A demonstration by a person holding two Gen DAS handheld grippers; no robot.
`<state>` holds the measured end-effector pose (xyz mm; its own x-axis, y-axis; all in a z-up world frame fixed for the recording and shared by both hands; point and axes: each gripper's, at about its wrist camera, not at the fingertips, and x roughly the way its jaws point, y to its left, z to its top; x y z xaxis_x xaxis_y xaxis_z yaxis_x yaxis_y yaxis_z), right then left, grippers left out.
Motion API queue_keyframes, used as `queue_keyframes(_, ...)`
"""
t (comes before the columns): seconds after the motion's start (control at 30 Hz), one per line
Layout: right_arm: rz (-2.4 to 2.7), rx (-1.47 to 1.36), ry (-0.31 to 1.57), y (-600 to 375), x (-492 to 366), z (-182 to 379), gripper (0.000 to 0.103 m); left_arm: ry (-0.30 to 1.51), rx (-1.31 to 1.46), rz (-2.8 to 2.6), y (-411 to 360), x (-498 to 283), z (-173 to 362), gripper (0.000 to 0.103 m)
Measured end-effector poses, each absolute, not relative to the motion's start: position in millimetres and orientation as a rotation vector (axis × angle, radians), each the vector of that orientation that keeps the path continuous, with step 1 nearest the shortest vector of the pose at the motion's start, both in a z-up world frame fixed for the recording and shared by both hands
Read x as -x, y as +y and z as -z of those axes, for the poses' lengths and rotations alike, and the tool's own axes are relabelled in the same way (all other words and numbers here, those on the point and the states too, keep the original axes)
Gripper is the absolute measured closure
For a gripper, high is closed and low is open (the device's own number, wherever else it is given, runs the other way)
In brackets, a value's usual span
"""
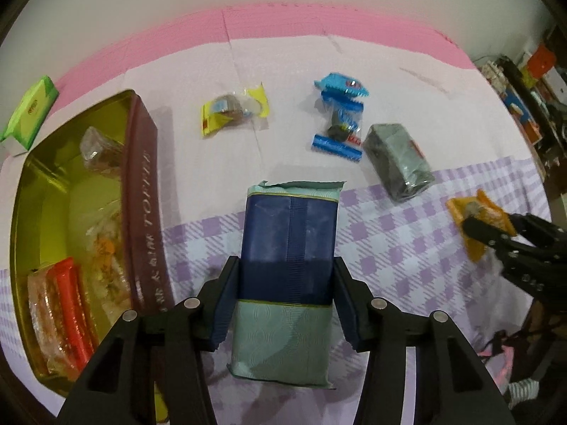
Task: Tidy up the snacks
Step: 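Carry the navy-and-teal box into the tin and open the left tool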
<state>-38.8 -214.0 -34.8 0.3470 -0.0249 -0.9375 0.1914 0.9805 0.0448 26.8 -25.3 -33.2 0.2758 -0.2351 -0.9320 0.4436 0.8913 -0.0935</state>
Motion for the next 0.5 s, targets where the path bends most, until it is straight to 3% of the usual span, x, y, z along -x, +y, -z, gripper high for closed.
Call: queue_keyframes(0.5, 0.174, -0.141, 1.225, -210, 36, 37, 0.065, 1.076, -0.075, 0.284, 57, -55, -37, 0.052)
